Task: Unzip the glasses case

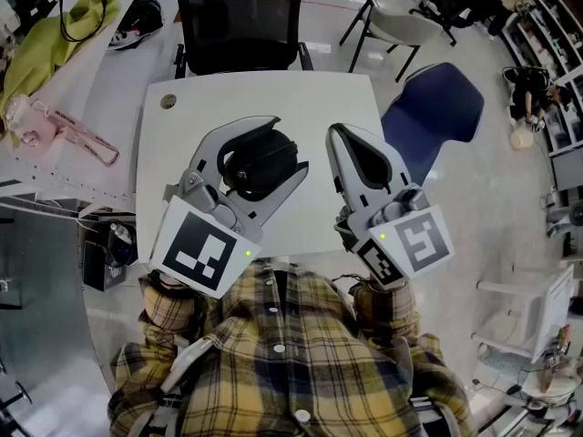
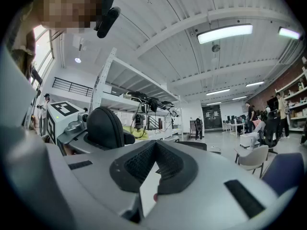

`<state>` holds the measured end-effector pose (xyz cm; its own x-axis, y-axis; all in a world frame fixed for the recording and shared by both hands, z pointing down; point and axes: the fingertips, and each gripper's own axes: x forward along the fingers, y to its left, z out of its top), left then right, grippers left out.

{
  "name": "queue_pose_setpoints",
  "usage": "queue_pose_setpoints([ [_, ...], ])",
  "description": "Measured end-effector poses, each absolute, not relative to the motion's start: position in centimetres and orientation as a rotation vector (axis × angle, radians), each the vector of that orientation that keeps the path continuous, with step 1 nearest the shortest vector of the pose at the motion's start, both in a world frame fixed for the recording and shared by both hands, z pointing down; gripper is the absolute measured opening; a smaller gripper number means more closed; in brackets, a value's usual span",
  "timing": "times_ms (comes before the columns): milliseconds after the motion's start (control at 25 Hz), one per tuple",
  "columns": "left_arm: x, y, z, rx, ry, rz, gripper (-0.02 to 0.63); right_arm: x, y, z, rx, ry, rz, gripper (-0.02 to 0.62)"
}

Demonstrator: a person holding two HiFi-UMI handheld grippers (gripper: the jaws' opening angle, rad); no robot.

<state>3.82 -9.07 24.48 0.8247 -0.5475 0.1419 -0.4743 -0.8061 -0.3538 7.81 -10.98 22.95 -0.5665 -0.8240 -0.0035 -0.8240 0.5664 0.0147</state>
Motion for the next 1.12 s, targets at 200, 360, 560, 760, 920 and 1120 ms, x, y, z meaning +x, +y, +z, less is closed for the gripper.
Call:
queue_pose_setpoints([
  [200, 4.0, -9.4, 24.8, -2.698, 0.778, -0.362, 0.242, 8.3, -11.4, 22.9, 1.489, -2.786, -0.016, -0.002],
  [360, 4.0, -9.7, 24.9, -2.698, 0.785, -0.364, 0.242, 8.2, -11.8, 22.9, 1.500, -2.793, -0.003, -0.002],
  [560, 4.0, -9.9, 25.4, -2.714, 0.791, -0.342, 0.243, 8.4, -12.2, 23.2, 1.515, -2.770, 0.003, -0.002],
  [760, 4.1, -10.4, 25.4, -2.715, 0.784, -0.337, 0.242, 8.8, -12.6, 23.2, 1.537, -2.765, 0.029, -0.002],
  [920, 4.0, -10.9, 25.5, -2.681, 0.795, -0.370, 0.242, 9.1, -12.1, 22.4, 1.559, -2.797, 0.079, -0.002],
  [1120, 3.7, -12.1, 25.8, -2.505, 0.787, -0.547, 0.243, 8.1, -10.1, 21.1, 1.405, -2.933, 0.234, 0.000],
])
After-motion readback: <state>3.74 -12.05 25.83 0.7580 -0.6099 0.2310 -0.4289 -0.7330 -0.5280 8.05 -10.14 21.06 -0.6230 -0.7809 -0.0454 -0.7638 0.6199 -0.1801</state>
